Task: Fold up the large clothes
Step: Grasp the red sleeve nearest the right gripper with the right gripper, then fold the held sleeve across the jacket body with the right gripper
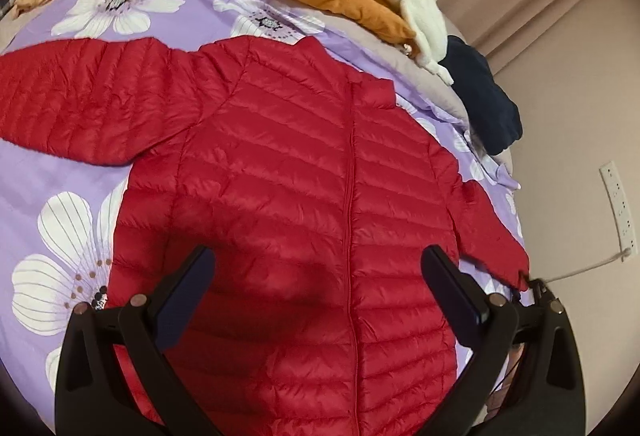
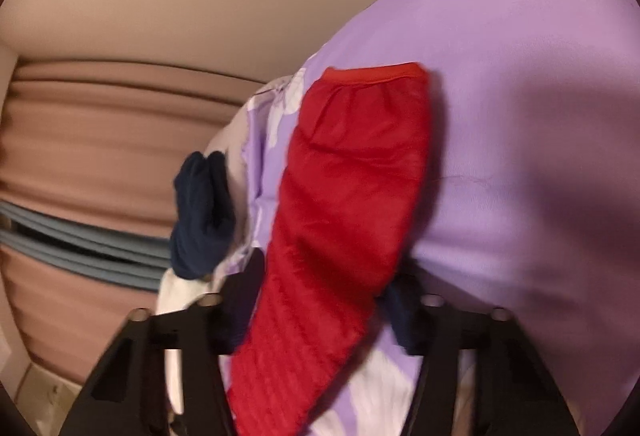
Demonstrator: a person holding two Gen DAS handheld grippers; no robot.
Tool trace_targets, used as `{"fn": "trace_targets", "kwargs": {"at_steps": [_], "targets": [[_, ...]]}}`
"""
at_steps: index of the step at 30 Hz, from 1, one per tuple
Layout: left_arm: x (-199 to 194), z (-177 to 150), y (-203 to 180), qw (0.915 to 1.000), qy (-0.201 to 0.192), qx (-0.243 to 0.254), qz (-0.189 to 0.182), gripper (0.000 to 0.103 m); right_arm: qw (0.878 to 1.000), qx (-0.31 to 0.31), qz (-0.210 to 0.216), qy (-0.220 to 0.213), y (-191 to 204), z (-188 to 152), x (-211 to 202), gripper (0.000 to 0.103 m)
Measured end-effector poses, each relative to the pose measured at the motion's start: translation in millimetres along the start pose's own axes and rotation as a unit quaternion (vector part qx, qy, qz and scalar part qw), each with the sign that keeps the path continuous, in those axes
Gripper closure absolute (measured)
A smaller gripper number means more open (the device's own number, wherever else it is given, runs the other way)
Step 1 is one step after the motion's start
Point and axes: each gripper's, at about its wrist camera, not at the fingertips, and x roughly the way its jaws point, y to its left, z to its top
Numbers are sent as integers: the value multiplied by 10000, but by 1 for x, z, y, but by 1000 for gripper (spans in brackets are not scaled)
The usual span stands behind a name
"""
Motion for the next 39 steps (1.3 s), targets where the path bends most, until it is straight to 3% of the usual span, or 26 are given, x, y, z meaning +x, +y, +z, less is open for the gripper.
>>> {"fn": "trace_targets", "kwargs": {"at_steps": [1,4,13,18,25,27,29,33,37,39], "targets": [[1,0,3,9999,21,-98,-55,0,9998,-94,-156,-6,2,1,1,86],[4,1,9,9996,45,-269,-83,0,9984,-443,-335,-91,12,0,-6,93],[2,9,12,9993,66,-368,-81,0,9779,-2018,-37,-553,112,-8,-44,95],[17,23,-10,9989,-37,228,395,0,9524,-2985,232,-571,190,-39,-62,95],[26,34,-5,9997,27,123,-219,0,8919,-4479,531,-335,291,-131,-69,95],[18,34,0,9996,-54,112,-242,0,8692,-4904,599,-224,316,-170,-59,95],[8,35,10,9997,-159,101,-155,0,8382,-5420,577,-183,332,-210,-43,95],[-19,40,43,9988,-458,-55,134,0,7749,-6292,511,305,332,-300,-5,95],[-38,44,73,9973,-629,-211,324,0,7340,-6720,441,879,310,-365,29,95],[-42,44,85,9967,-656,-295,386,0,7020,-7021,479,1097,297,-406,35,95]]}}
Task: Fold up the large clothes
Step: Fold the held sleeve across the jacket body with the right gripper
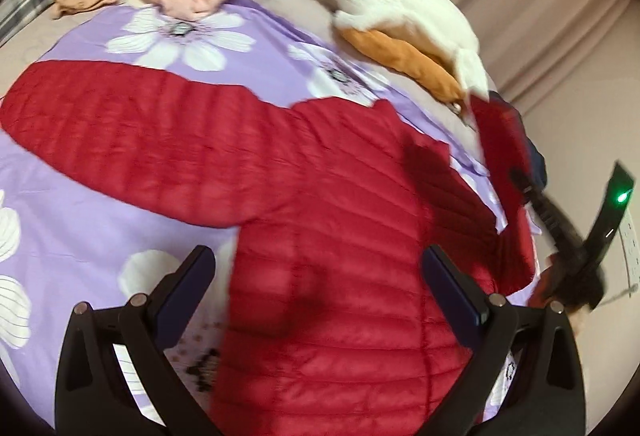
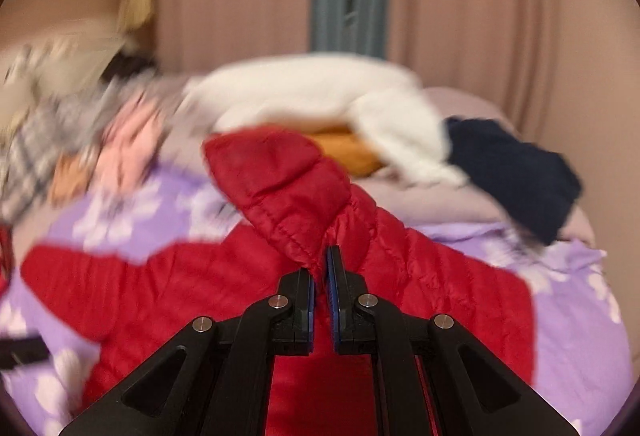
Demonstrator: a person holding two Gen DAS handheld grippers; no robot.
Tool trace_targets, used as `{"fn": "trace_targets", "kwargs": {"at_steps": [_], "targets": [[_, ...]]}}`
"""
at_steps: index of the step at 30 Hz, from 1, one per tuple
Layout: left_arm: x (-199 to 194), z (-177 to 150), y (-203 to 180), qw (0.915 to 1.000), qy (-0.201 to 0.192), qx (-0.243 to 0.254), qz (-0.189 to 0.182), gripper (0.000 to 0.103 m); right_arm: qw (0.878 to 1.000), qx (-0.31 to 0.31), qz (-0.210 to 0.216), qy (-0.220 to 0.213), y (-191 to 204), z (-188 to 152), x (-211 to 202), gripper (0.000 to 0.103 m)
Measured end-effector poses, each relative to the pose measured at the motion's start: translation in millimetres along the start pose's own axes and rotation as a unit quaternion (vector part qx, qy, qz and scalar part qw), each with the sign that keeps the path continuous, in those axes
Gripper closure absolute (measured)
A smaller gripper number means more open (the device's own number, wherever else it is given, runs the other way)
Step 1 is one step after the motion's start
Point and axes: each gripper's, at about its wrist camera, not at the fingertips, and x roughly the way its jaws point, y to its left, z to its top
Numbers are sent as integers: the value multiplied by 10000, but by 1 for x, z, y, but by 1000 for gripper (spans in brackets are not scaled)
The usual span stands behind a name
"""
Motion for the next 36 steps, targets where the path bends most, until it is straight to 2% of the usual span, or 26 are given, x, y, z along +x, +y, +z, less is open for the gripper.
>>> {"fn": "trace_targets", "kwargs": {"at_steps": [2,7,9,13,16,19,20,22,25,28,31,32,36], "targets": [[-2,1,10,9999,-49,-91,45,0,9992,-357,119,164,33,-5,10,95],[7,3,22,9997,30,-237,45,0,9913,-1068,219,732,83,-27,36,95],[11,5,21,9997,70,-205,108,0,9873,-1283,104,936,90,-37,47,95],[15,9,15,9998,104,-167,2,0,9800,-1485,-304,1285,82,-56,68,95],[19,12,7,9999,87,-135,-56,0,9758,-1524,-178,1556,74,-64,76,95],[26,14,-4,9997,134,-115,-171,0,9799,-1217,111,1579,60,-63,65,95],[29,17,-10,9996,144,-89,-208,0,9806,-1054,221,1635,57,-64,64,92],[35,23,-24,9992,143,-8,-360,0,9817,-647,499,1719,47,-62,58,74],[46,34,-56,9975,92,335,-616,0,9861,-167,968,1341,31,-56,27,72],[64,38,-85,9954,92,775,-559,0,9880,346,1142,982,5,-50,6,72],[92,41,-103,9928,132,1167,-241,3,9911,718,573,959,-32,-42,17,72],[102,41,-107,9917,163,1270,-121,5,9911,757,331,1042,-41,-41,26,72],[136,37,-110,9879,438,1488,69,6,9840,881,-386,1500,-73,-51,64,73]]}}
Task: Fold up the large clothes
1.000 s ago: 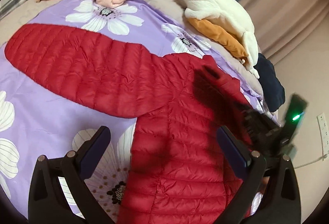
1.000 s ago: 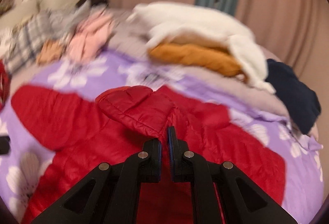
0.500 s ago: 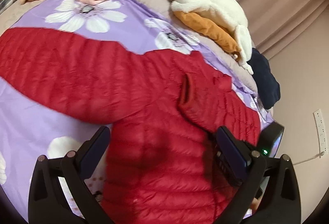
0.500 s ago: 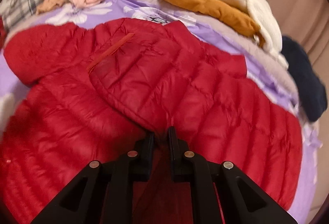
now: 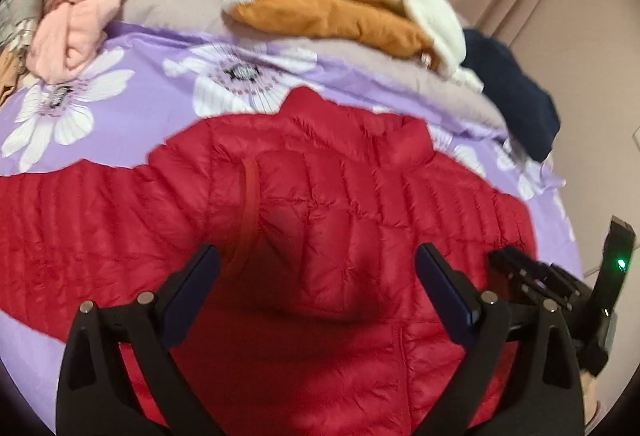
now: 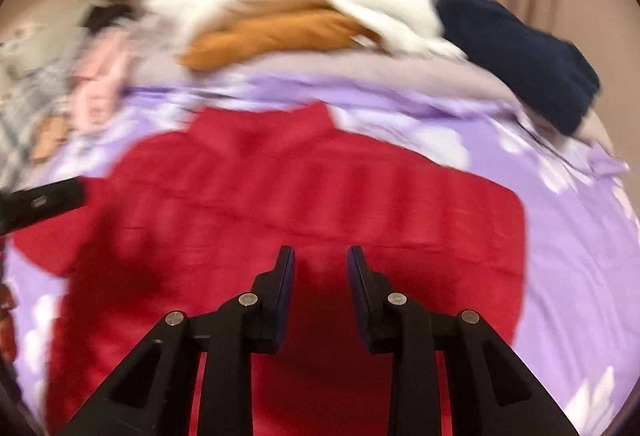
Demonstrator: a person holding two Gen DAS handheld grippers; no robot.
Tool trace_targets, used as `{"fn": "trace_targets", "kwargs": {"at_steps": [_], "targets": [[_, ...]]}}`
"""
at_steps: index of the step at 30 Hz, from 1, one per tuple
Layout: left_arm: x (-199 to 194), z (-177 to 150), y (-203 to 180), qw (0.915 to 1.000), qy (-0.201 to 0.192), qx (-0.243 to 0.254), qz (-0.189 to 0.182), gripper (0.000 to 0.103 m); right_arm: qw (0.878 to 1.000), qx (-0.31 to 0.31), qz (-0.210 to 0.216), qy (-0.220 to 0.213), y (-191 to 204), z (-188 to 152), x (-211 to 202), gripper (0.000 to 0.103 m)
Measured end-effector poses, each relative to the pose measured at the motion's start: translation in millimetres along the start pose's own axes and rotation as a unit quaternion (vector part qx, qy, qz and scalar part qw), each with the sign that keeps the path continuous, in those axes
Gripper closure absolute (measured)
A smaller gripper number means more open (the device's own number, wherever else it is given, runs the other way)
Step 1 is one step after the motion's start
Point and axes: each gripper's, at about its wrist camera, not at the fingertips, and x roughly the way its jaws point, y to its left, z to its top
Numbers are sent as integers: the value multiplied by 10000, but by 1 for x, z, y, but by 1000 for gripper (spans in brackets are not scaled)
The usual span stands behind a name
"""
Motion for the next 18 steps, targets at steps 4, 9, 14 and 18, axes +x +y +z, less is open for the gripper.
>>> {"fn": "trace_targets", "kwargs": {"at_steps": [4,9,14,18], "targets": [[30,-9,-5,9990,402,173,-30,6,9979,474,-385,233,-38,-17,23,78],[64,-24,-10,9959,808,321,231,6,9970,757,51,181,-59,-25,23,78],[25,-7,-12,9997,186,18,163,10,9989,380,225,187,-41,-19,22,78],[6,9,-27,9997,-87,162,-184,9,9990,328,243,156,-39,-21,29,78]]}}
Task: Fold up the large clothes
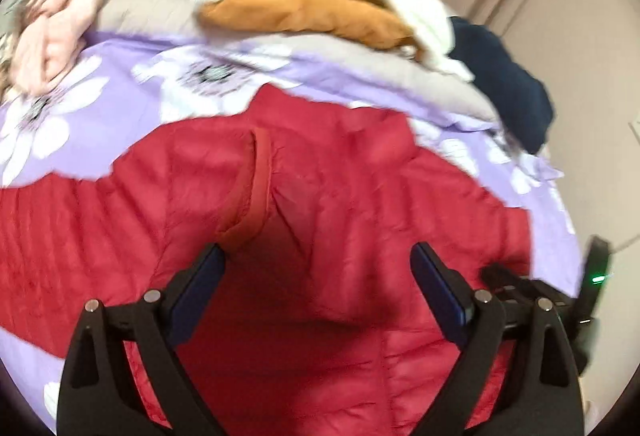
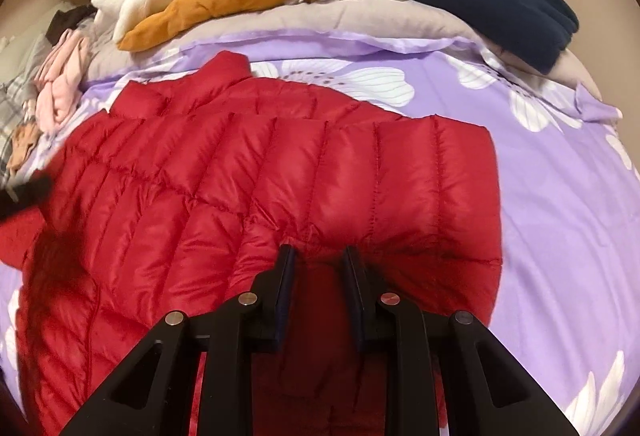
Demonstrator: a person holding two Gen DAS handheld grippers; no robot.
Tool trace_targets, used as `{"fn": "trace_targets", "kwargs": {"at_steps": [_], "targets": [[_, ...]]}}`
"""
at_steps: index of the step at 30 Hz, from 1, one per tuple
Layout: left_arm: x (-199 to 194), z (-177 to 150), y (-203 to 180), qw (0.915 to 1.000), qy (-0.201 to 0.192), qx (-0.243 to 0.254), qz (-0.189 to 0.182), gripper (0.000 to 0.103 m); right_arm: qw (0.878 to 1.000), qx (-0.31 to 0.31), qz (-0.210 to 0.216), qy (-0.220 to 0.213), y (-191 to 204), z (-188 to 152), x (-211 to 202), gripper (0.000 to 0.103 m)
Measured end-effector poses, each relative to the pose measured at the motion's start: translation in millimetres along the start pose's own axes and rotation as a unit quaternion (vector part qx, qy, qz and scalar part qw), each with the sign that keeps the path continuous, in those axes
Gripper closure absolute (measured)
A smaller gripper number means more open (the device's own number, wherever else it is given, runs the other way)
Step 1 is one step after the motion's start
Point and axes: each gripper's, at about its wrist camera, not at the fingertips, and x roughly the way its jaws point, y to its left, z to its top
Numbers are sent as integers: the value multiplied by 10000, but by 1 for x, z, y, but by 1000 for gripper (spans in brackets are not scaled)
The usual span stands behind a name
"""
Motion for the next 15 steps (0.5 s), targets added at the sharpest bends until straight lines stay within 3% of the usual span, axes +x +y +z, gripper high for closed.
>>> {"fn": "trace_targets", "kwargs": {"at_steps": [2,4,5,6,8,10,13,15], "targets": [[9,4,-4,9994,126,-20,-332,9,10000,61,27,-26,-4,-4,0,78],[20,2,-6,9997,219,34,-108,12,9998,143,103,-46,-7,-6,-1,78],[24,2,-5,9997,222,32,96,23,9997,168,139,-51,-8,-7,-1,78],[24,2,1,9996,187,-65,225,27,9996,190,180,-48,-10,-7,-1,78],[13,4,26,9981,18,-604,119,28,9996,194,213,-48,-11,-7,-2,78],[-5,8,43,9961,-208,-844,119,28,9996,165,229,-49,-11,-7,-1,78],[-40,16,45,9957,-615,-609,327,28,9995,181,251,-82,-12,-8,-1,78],[-49,19,31,9970,-678,-285,249,26,9994,196,266,-114,-12,-9,-1,78]]}}
